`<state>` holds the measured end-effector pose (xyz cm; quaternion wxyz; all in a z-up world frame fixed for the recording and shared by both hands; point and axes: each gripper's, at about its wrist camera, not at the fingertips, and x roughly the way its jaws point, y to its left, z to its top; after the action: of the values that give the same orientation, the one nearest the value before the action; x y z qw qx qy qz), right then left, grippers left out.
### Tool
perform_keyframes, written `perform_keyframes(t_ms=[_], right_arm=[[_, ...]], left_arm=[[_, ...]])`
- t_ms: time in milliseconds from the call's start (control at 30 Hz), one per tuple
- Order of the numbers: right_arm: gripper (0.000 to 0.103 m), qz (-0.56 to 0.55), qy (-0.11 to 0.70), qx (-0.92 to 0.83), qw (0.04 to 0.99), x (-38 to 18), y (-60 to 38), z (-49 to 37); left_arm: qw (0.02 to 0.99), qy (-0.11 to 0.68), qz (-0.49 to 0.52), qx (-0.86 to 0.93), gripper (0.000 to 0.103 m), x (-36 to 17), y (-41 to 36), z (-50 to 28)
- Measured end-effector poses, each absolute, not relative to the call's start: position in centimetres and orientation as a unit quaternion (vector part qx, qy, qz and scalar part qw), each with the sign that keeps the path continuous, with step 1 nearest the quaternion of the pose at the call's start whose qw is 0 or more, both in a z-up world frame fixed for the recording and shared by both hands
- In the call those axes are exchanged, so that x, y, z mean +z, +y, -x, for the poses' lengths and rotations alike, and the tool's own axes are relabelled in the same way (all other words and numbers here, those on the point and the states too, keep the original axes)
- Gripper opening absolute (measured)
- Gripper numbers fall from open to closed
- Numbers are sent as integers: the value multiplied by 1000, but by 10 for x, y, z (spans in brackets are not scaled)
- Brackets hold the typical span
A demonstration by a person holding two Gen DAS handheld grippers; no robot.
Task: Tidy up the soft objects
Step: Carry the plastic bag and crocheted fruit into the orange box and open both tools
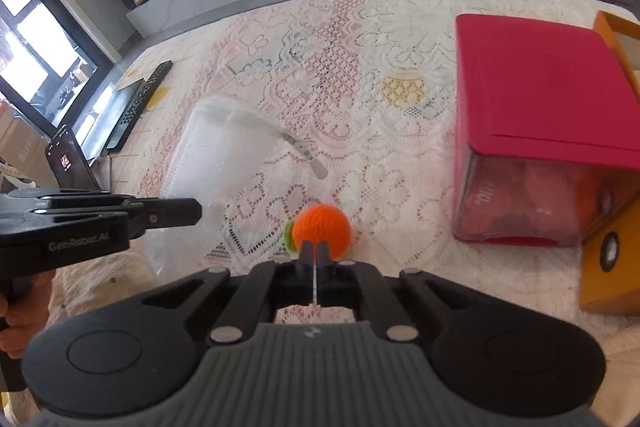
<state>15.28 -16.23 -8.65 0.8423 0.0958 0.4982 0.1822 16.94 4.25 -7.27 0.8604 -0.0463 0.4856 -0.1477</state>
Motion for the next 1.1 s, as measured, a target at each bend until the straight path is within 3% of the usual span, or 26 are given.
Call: perform_keyframes(t_ms=[133, 200, 233, 267, 400, 467, 733, 967, 1100], right_arm=[[8, -58, 481, 186, 855, -87, -157, -146], [22, -38, 465, 187, 865, -88, -152, -144], [35, -32, 457, 188, 868, -88, -151, -143], [37, -25, 452, 185, 872, -89, -150, -144], [37, -7, 453, 178, 874, -98, -148, -149], [44, -8, 458, 184, 870, -104, -147, -153], [54, 1, 465, 187, 865, -121, -131, -162], [54, 42, 473, 160, 865, -133, -128, -166], [46, 40, 478, 147, 865, -136, -131, -169]], left_arm=[[860, 494, 43, -122, 1, -79, 39, -170], [858, 498, 49, -116, 1, -82, 37, -170], [858, 498, 50, -113, 1, -84, 36, -171], [858, 499, 49, -110, 1, -86, 35, -171], [856, 502, 55, -114, 1, -91, 31, -172], [854, 505, 58, -113, 1, -96, 30, -174], [845, 516, 79, -118, 1, -111, 40, -177], [843, 514, 94, -124, 1, -112, 42, -178], [844, 513, 98, -120, 1, -111, 43, -176]])
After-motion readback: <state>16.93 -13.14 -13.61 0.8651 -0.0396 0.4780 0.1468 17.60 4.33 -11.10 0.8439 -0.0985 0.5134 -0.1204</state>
